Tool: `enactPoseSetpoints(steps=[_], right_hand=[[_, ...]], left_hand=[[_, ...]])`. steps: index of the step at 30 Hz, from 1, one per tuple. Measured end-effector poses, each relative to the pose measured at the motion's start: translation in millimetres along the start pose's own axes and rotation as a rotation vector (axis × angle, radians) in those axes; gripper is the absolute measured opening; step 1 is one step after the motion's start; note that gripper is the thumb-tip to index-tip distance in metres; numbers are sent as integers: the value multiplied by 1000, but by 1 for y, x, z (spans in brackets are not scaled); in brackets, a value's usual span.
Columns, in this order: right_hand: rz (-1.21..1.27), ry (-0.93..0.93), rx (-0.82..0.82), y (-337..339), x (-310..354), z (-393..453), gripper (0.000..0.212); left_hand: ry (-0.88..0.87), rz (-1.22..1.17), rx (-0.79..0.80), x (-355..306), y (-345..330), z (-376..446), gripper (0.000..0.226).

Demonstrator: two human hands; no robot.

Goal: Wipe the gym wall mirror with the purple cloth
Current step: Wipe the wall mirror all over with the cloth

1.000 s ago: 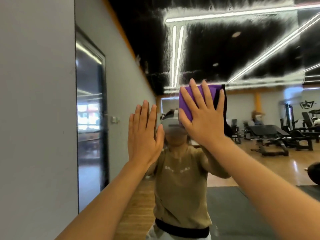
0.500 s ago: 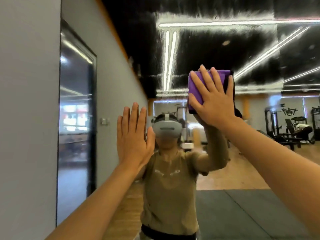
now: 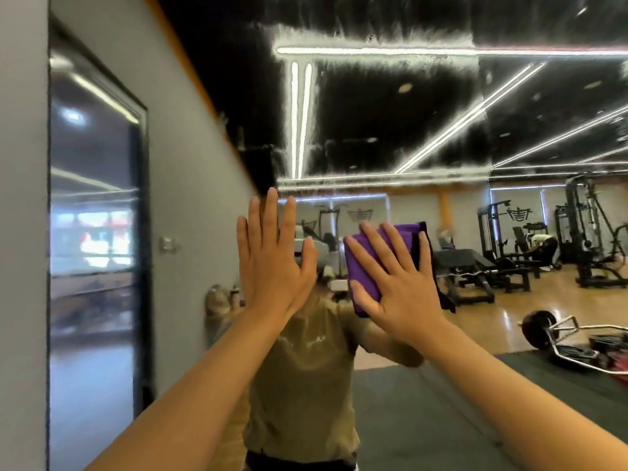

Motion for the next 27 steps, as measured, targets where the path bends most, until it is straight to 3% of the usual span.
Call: enactPoseSetpoints(steps=[4,7,16,24,27], right_hand=[[29,-172,-63,34,-43,99,66],[34,-214,-70,38,-49,119,67],[2,-91,-59,4,-33,-42,64],[15,-194,-10,52,-91,89,69],[15,-224,-39,56,-97,101,70]], left_hand=[[-3,36,-17,-1,-4,0,69],[5,53,-44,-2,-3,0,69],[17,86,-73,-5,-5,0,69],[15,114,-97,-6,-7,1,71],[13,111,-92,-5,-7,1,71]])
Point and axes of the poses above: each hand's wrist, its own z-axis towards the middle knuckle, its own y-axis out of the back of the hand, x = y × z, the point moved 4 cm from there along z, towards the middle knuckle, and after that the axes turned 11 degrees about z, right-handed, at the moved point
